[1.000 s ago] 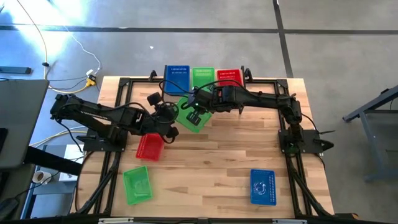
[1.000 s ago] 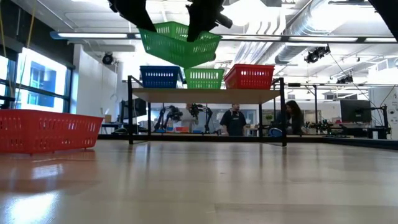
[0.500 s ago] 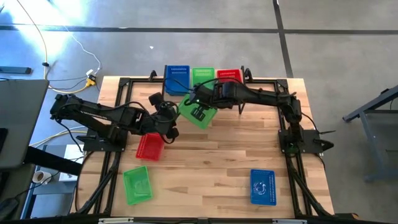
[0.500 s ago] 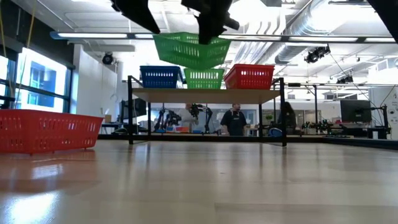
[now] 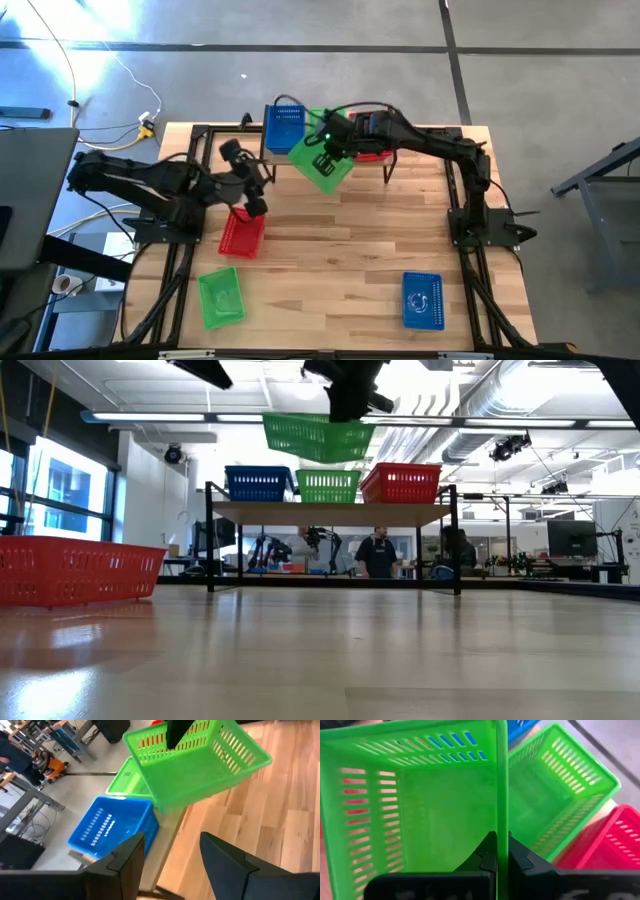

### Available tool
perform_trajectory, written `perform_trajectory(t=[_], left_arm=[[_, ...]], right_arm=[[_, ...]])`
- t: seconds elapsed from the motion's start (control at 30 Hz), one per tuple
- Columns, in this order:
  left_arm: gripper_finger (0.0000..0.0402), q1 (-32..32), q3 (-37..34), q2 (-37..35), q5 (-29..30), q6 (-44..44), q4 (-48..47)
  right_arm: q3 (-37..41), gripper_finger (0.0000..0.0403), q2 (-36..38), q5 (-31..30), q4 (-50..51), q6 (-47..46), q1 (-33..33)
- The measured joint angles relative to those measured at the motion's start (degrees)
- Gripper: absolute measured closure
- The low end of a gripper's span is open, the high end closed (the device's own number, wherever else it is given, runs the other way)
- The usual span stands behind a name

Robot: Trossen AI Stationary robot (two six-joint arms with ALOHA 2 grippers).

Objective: Stack baskets on shelf by color
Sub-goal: Stack the right green bin on top of the green bin on the shelf

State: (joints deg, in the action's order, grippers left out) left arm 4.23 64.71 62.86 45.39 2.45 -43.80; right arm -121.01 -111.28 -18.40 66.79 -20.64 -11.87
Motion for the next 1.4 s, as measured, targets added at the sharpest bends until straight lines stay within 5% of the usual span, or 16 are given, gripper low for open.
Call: perform_trajectory(t=[0.6, 1.4], left_arm=[[0.0220, 0.00, -13.34, -15.91, -0.43, 6.21, 0.99], [0.0220, 0.00, -16.55, -19.83, -0.80, 6.35, 1.63]], right_arm=[[0.00, 0.0403, 0.28, 18.38, -10.92, -16.77, -14.10], [-0.02, 0.0403, -0.44, 16.24, -1.38, -37.16, -17.55]])
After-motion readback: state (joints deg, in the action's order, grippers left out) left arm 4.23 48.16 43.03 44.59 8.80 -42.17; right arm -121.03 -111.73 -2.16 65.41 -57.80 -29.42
